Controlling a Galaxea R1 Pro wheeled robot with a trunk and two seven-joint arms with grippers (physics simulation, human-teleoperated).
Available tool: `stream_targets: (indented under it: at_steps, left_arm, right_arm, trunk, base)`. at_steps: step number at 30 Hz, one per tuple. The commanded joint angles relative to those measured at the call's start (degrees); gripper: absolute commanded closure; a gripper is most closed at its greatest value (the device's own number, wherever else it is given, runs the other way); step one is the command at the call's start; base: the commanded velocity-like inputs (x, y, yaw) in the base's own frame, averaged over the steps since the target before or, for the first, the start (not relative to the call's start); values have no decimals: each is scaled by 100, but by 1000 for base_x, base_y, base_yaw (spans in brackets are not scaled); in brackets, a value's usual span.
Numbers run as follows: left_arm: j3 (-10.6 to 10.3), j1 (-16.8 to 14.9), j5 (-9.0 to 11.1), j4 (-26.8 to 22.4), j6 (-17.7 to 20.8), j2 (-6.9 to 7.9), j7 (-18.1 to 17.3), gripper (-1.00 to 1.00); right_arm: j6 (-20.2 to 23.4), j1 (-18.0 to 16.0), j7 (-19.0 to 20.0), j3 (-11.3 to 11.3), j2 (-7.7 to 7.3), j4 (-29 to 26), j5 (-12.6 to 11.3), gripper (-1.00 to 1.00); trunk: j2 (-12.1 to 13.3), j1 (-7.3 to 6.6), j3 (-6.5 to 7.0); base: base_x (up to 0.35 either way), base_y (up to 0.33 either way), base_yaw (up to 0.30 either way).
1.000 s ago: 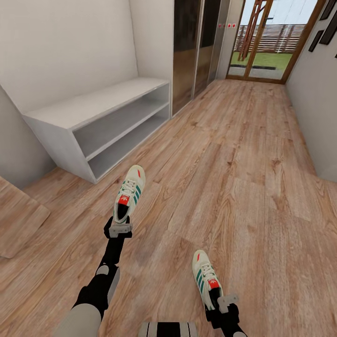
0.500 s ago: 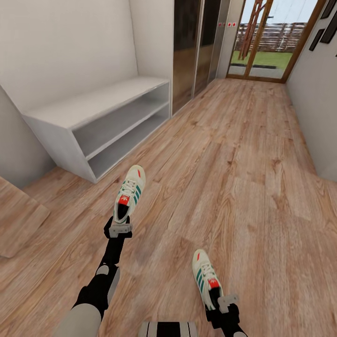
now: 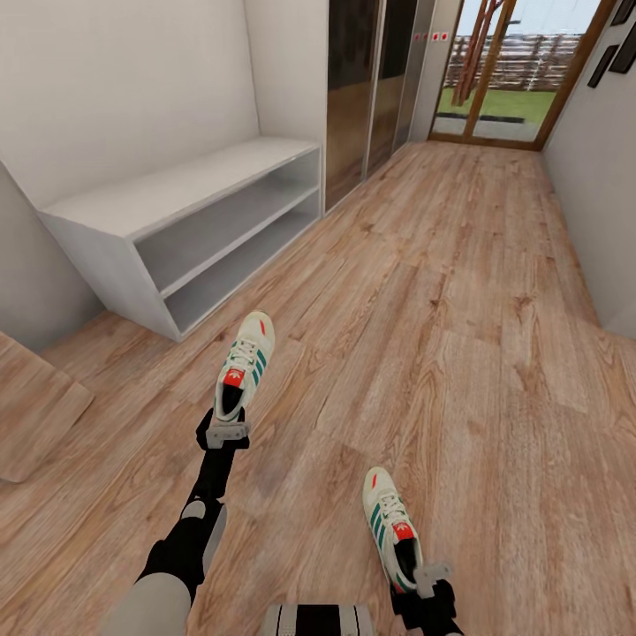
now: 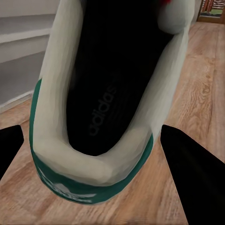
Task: Pick up the two gym shoes and the two sandals from the corridor floor and place them onto the hallstand (shoe rack) in the corridor, making sure they are on the rack and not on the floor. Arrange them so the two gym shoes are next to each other and the two sandals are next to each other.
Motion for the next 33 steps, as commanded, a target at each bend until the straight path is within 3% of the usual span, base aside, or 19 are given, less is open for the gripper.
stream_targets:
  at_steps: [1,33]
  left_arm:
    - [0,-1,0,-1,0,0,2,100]
    - [-2,-1,0,-2,0,0,1,100]
  right_arm:
    - [0,0,0,1,1,15,0,-100]
    - [0,0,0,1,3,46,5,-100]
  trunk:
    - [0,0,-1]
    - [0,0,-1]
  base:
    - [0,0,0]
    - [16,0,0]
